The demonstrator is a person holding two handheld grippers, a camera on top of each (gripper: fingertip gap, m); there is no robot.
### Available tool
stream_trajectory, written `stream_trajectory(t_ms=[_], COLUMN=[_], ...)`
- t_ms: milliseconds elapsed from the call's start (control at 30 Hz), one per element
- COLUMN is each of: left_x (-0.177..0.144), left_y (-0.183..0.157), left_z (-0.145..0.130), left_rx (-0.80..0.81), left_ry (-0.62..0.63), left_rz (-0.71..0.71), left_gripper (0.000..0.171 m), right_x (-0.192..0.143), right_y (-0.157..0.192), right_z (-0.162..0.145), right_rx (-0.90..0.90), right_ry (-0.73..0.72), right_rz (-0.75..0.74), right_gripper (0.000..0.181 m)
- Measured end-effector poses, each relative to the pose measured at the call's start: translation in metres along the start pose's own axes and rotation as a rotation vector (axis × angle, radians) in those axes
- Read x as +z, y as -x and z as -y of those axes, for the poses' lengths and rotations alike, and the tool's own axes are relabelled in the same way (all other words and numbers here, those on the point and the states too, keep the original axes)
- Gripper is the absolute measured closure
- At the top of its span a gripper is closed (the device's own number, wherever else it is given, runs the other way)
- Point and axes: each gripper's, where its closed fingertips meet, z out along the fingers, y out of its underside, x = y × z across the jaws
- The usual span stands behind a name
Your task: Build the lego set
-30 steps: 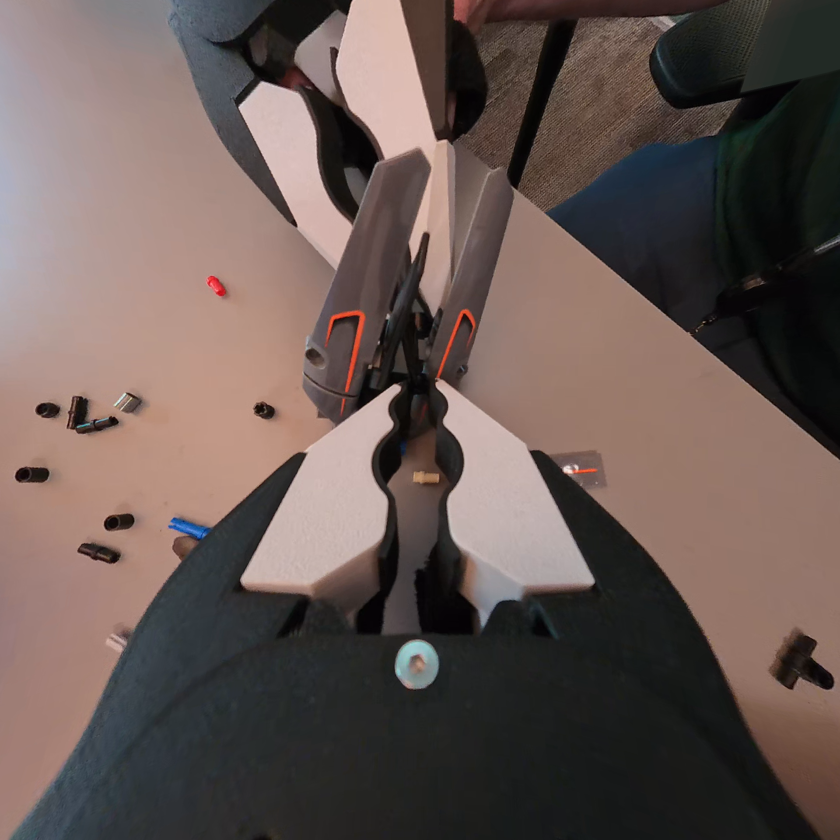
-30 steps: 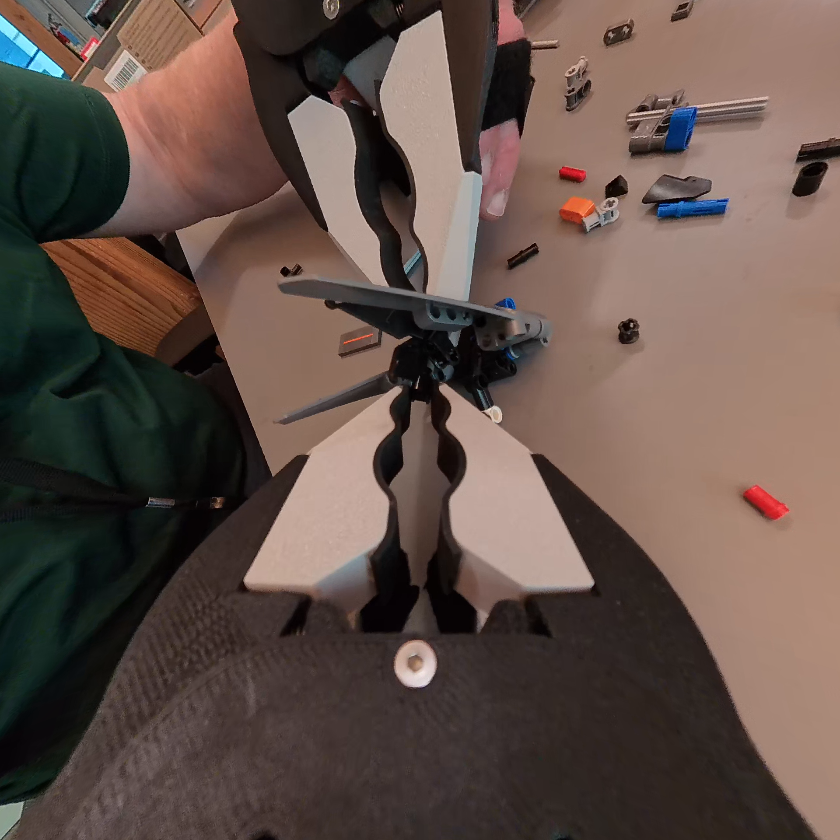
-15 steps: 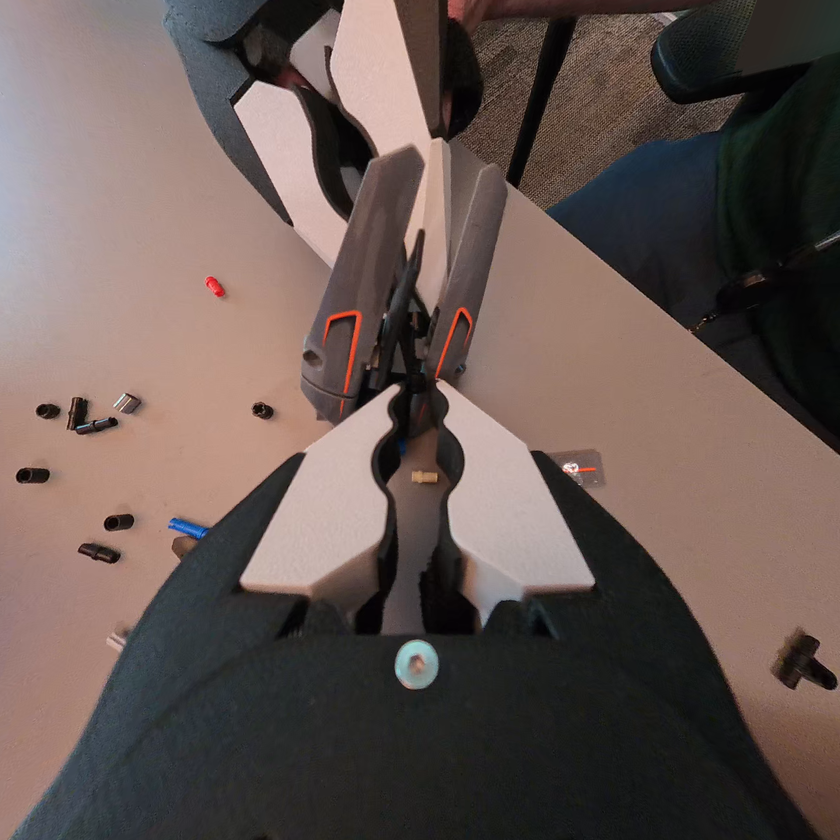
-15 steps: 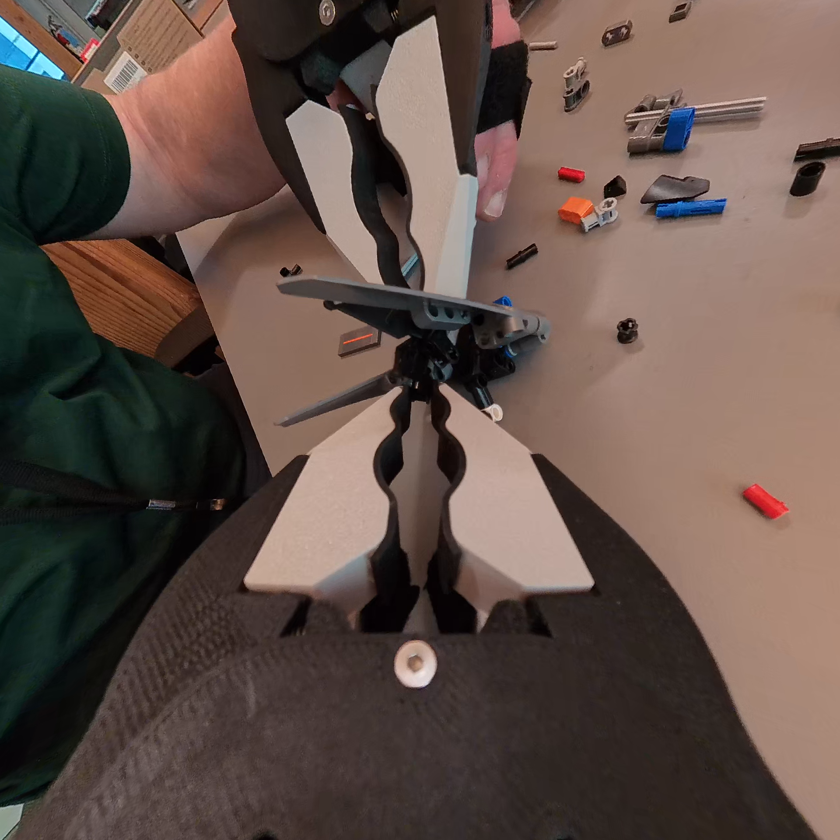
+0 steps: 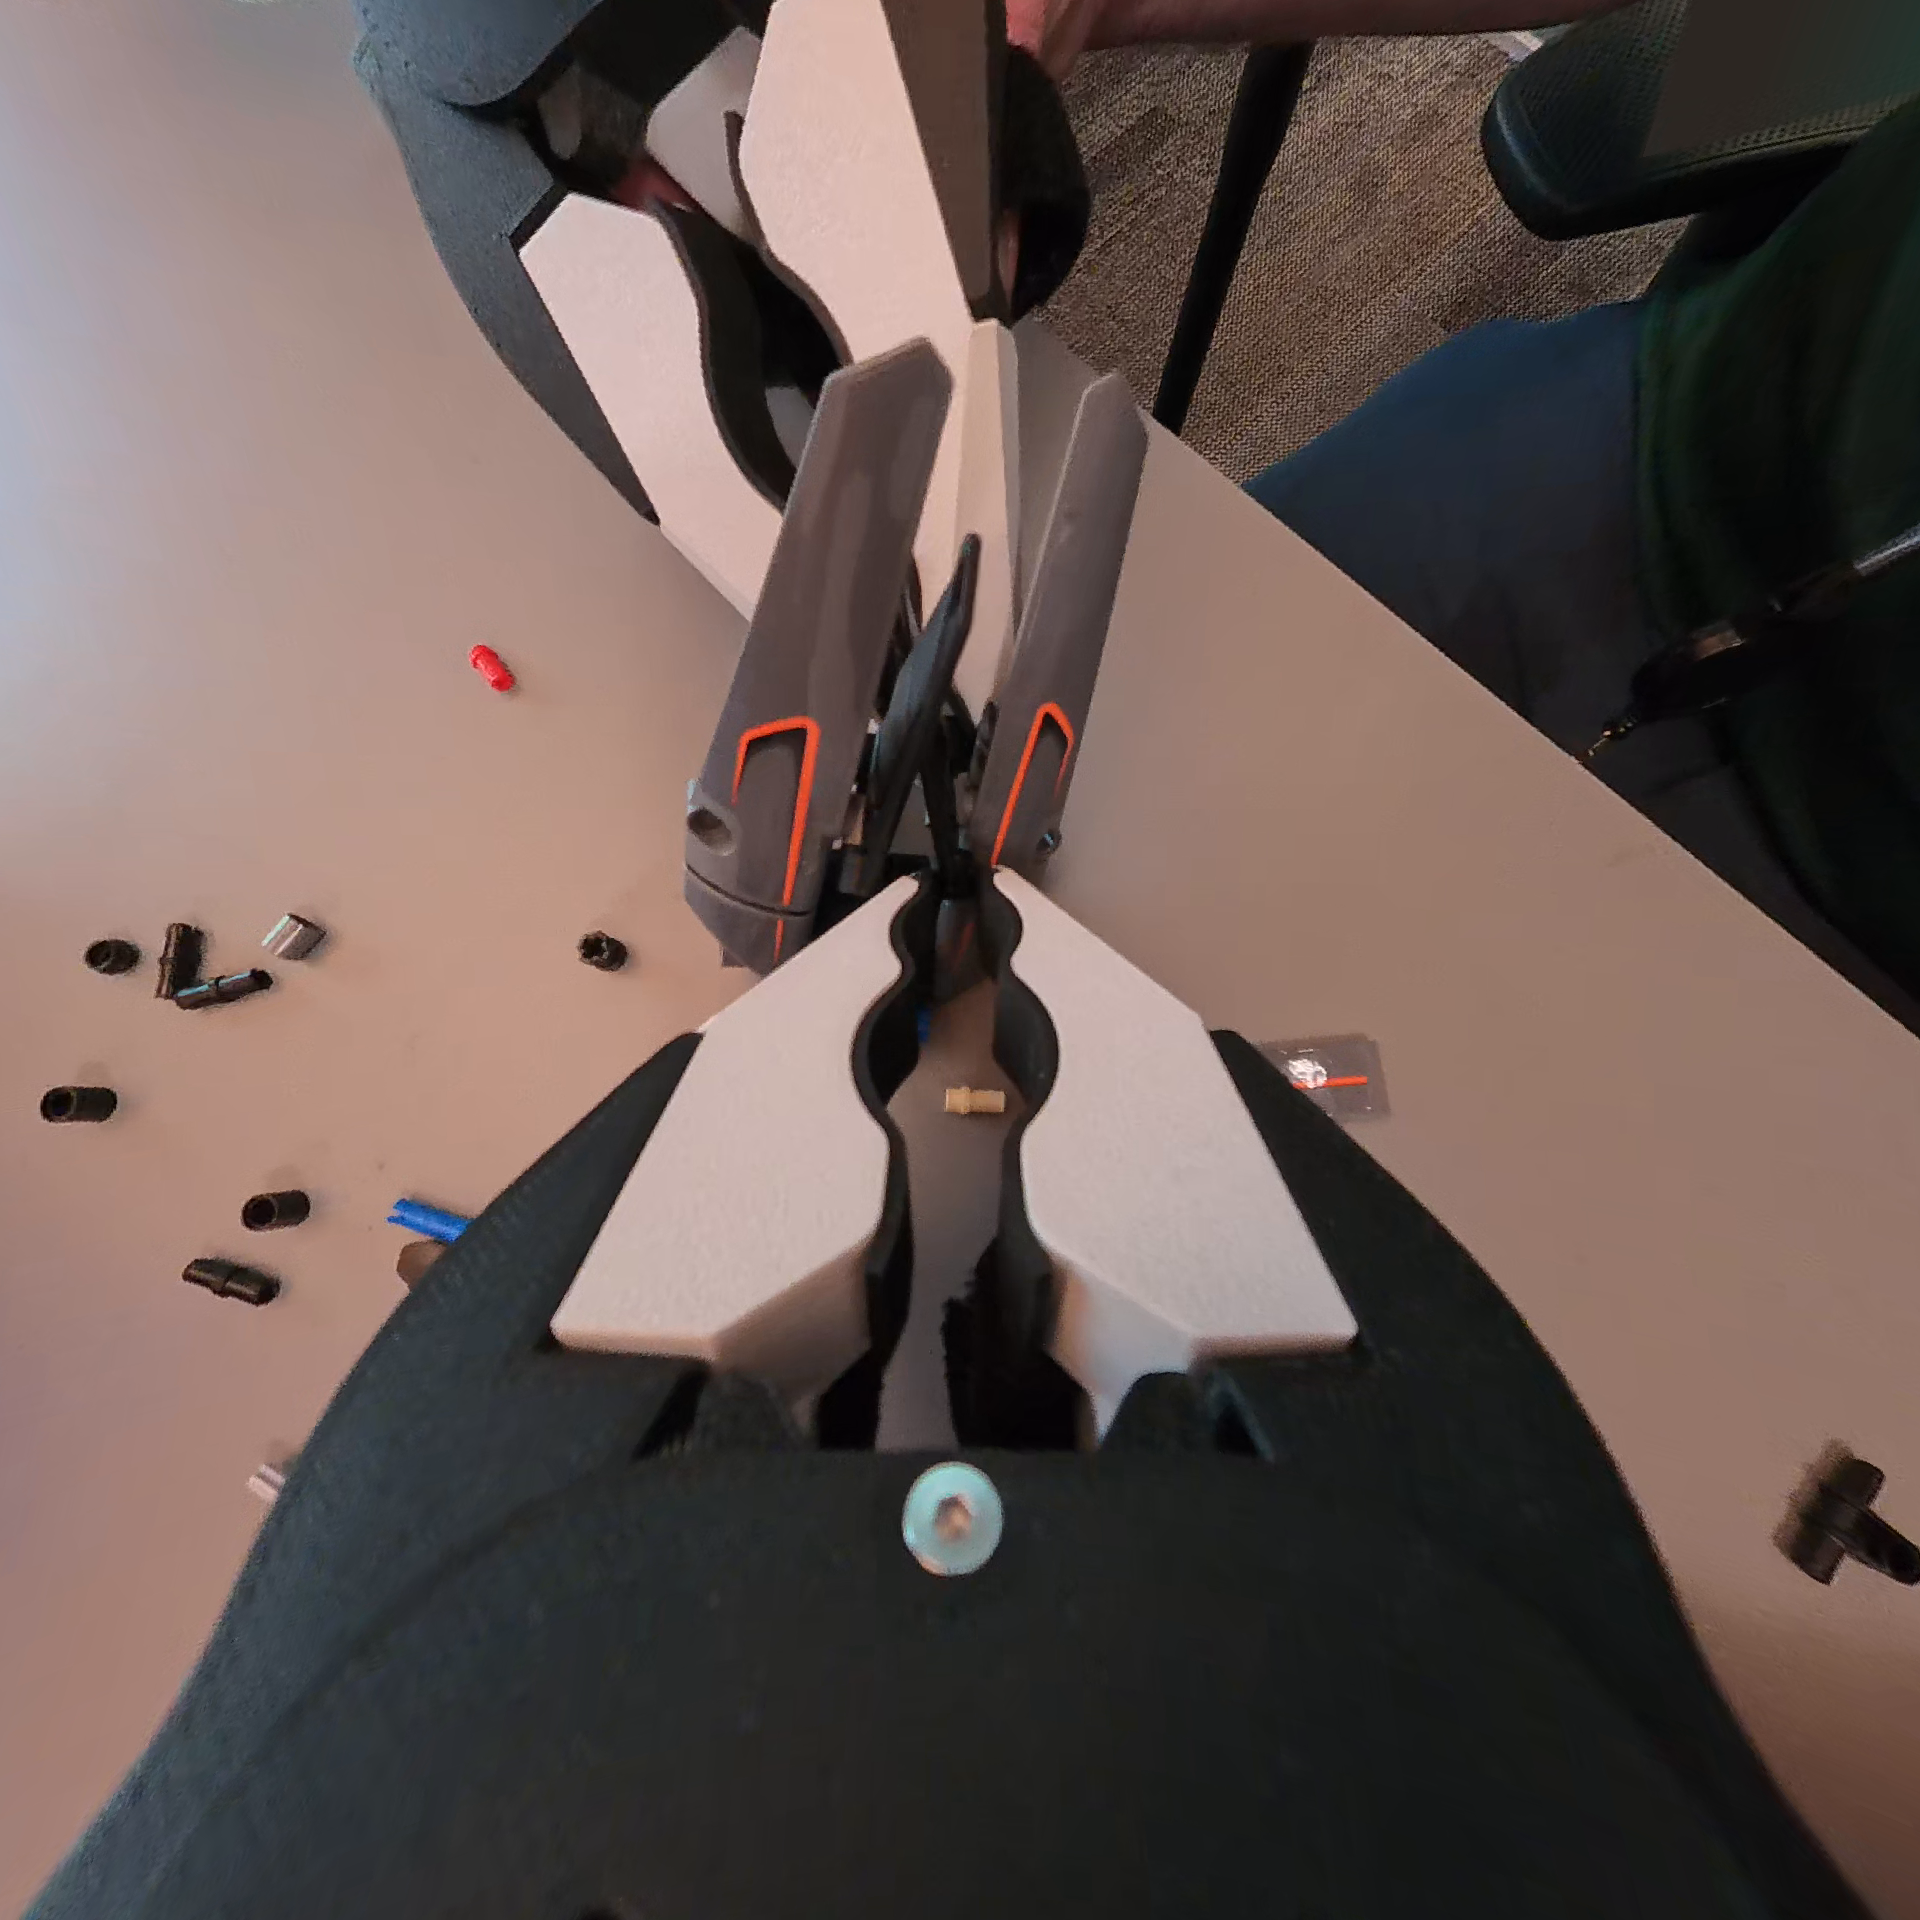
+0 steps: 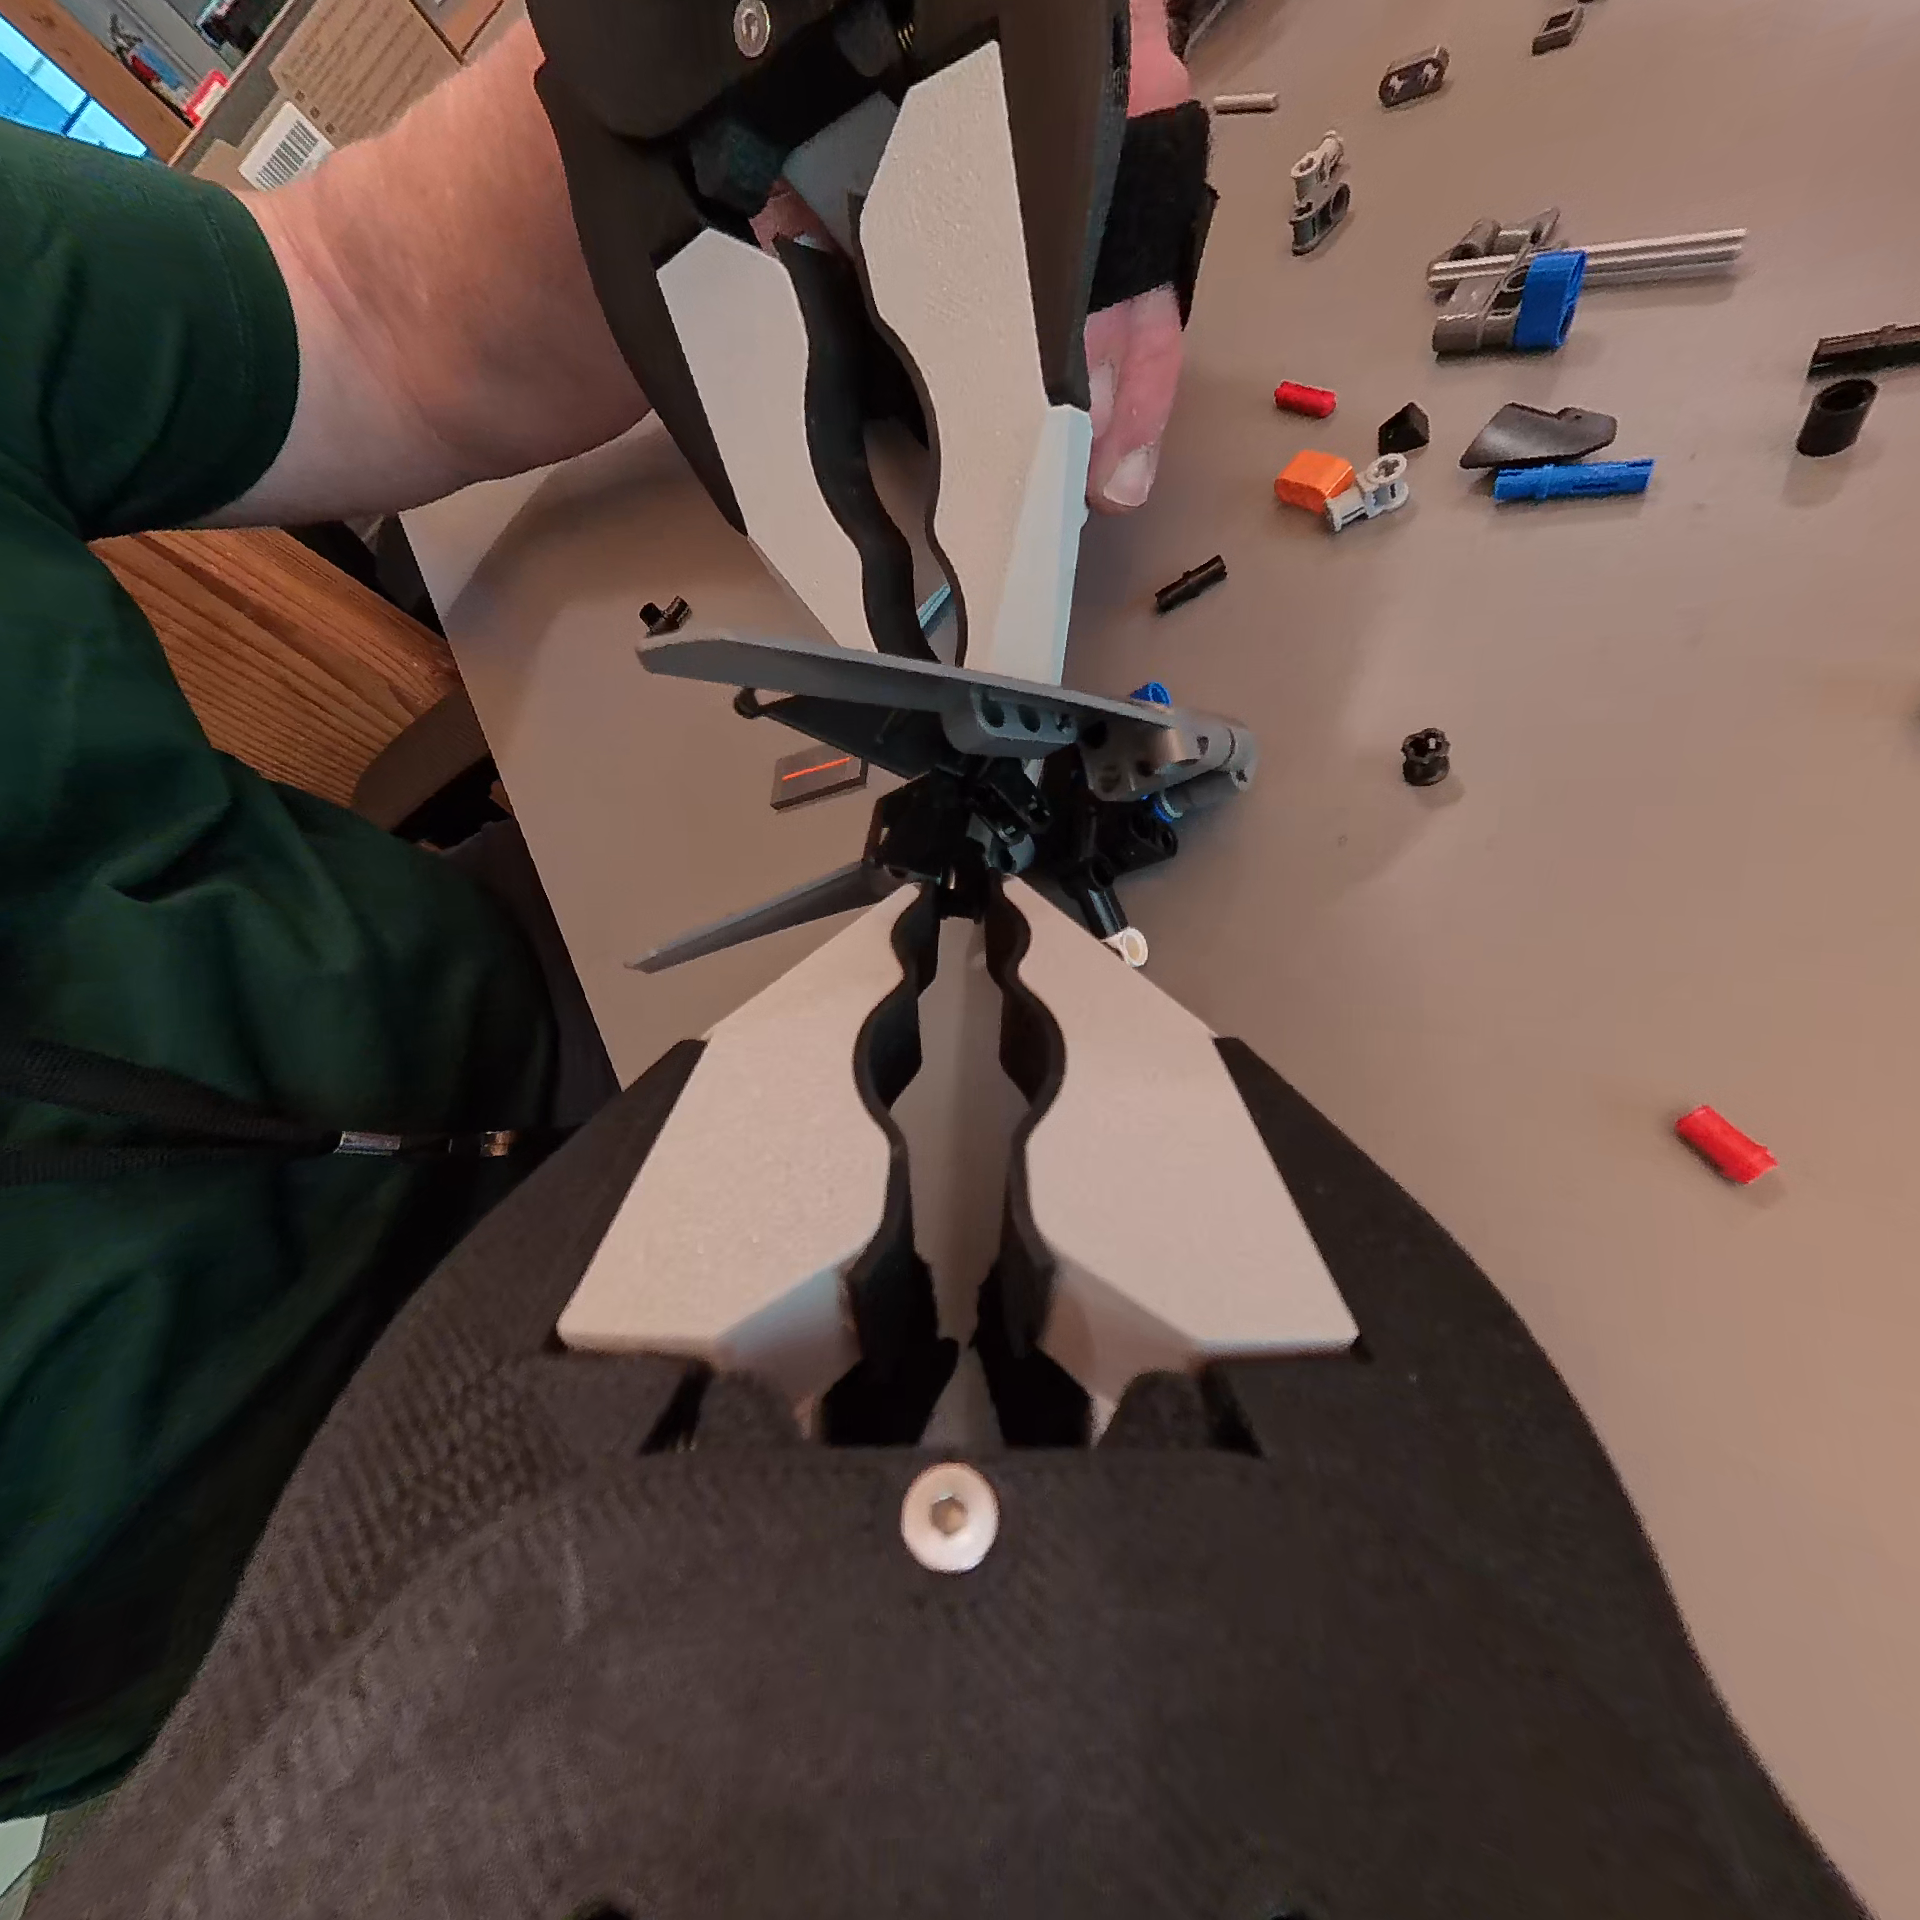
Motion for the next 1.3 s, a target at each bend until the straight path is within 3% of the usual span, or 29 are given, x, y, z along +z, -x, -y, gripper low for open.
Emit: stream_trajectory(t_ms=[267, 667, 1300], left_x=[0.0, 0.001, 0.002], left_y=[0.003, 0.009, 0.014], left_z=[0.001, 0.002, 0.005], left_rx=[0.019, 0.053, 0.065], left_ry=[0.007, 0.035, 0.072], left_rz=[0.012, 0.019, -0.065], left_gripper=[0.167, 0.167, 0.167], right_x=[-0.002, -0.004, -0.004], right_y=[-0.002, -0.008, -0.013], right_z=[0.0, -0.002, -0.003], right_rx=[-0.023, -0.042, -0.022], right_ry=[0.026, 0.184, 0.203], right_rz=[-0.018, -0.031, 0.014], right_gripper=[0.175, 0.175, 0.175])
